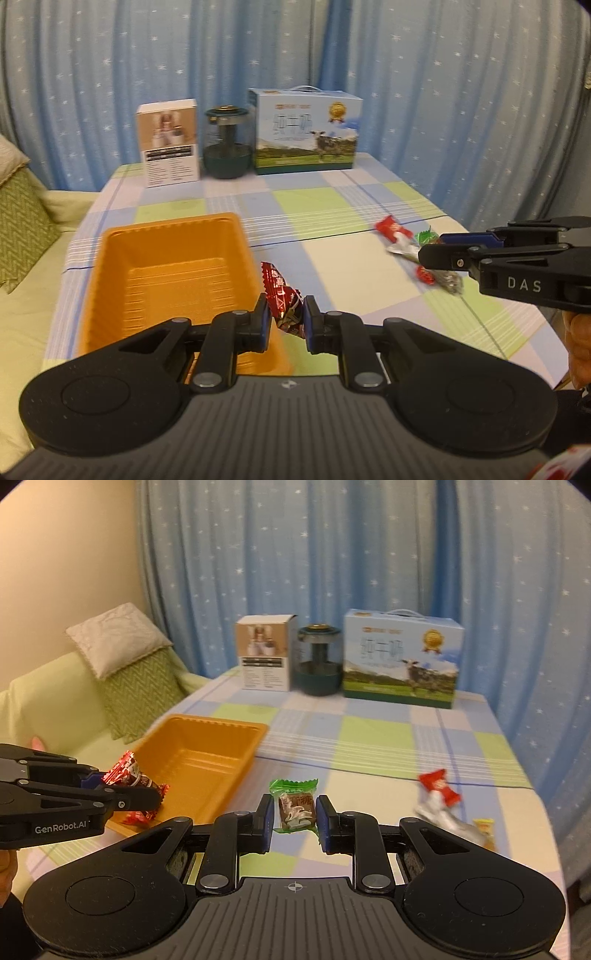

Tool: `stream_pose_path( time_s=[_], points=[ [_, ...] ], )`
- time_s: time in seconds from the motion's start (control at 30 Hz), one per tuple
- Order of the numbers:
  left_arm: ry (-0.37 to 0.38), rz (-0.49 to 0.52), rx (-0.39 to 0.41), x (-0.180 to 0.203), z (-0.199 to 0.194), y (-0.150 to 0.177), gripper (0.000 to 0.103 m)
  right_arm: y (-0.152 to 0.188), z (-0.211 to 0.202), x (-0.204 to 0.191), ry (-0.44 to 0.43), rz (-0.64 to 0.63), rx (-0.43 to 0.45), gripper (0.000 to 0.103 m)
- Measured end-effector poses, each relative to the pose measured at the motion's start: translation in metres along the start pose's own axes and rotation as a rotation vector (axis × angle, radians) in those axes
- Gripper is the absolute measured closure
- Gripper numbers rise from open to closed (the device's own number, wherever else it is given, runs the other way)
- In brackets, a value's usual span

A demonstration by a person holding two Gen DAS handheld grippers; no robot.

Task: Organize snacks
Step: 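Carry both held candies over the orange tray with both tools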

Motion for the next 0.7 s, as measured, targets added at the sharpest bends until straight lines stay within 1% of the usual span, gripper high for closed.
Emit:
stream_pose_path(
  time_s=[0.33,0.57,0.7],
  points=[
    [-0.079,-0.043,0.001,-0.064,-0.021,0.010,0.087,-0.002,0.031,-0.061,-0.079,0.006,-0.019,0.078],
    [-0.118,-0.063,-0.010,-0.103,-0.018,0.014,0.087,-0.005,0.063,-0.089,-0.126,0.036,-0.033,0.078],
    [-0.132,-0.078,-0.014,-0.121,-0.009,0.015,0.087,-0.001,0.086,-0.101,-0.137,0.034,-0.052,0.078]
  ],
)
Point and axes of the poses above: each gripper's, at about its wrist camera, not at the fingertips, and z roughly the way its jaws point, x to its right, y to its underside, the point moved 9 cm from there along z, roughly the way its jaws point, and after that the axes turned 12 degrees about y, right-handed, at the moved point
